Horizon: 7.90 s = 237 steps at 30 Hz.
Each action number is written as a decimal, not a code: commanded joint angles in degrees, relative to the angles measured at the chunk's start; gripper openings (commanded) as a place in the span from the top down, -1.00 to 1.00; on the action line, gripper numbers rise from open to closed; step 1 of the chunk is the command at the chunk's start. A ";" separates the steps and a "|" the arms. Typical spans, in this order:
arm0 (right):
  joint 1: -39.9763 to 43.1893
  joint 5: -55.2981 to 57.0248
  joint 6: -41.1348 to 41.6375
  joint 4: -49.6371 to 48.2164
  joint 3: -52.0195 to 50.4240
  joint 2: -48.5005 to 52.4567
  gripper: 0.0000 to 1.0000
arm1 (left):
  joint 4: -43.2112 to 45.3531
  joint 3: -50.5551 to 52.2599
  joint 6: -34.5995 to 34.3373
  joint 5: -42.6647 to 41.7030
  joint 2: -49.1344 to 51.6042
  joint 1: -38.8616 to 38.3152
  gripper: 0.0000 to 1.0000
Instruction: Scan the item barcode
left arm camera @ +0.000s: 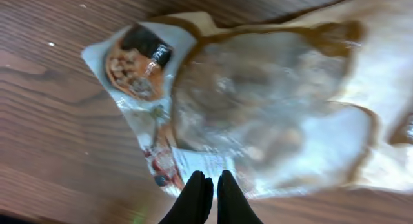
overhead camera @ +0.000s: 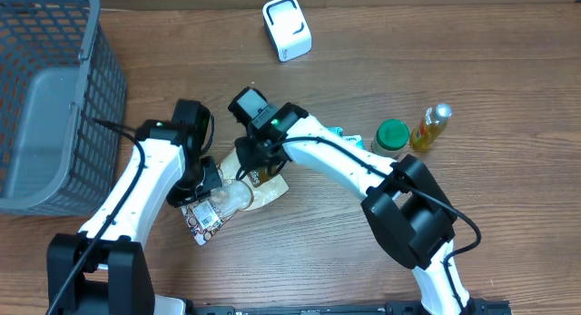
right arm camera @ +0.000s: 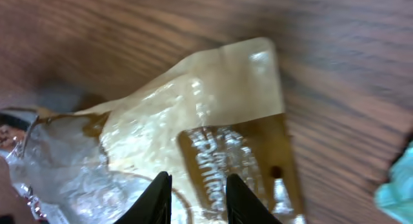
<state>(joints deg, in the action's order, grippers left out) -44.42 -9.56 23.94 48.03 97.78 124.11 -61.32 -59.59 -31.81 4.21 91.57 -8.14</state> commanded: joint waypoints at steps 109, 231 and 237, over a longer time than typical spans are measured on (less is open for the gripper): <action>3.32 0.52 -1.99 3.34 0.81 -0.72 -0.16 | 32.04 9.73 0.02 -2.34 -0.31 0.00 -0.10; 6.19 -26.47 3.19 -18.86 -7.37 5.25 -0.83 | 28.81 6.91 18.16 -10.47 12.20 1.16 0.92; 6.21 -29.59 12.59 -30.62 -11.65 5.29 -0.82 | 29.57 6.91 19.43 -13.18 12.20 1.16 0.91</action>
<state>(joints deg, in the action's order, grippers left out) -37.06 -31.40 29.61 21.43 88.82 127.63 -31.83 -55.94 -14.55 -3.88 99.55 -6.28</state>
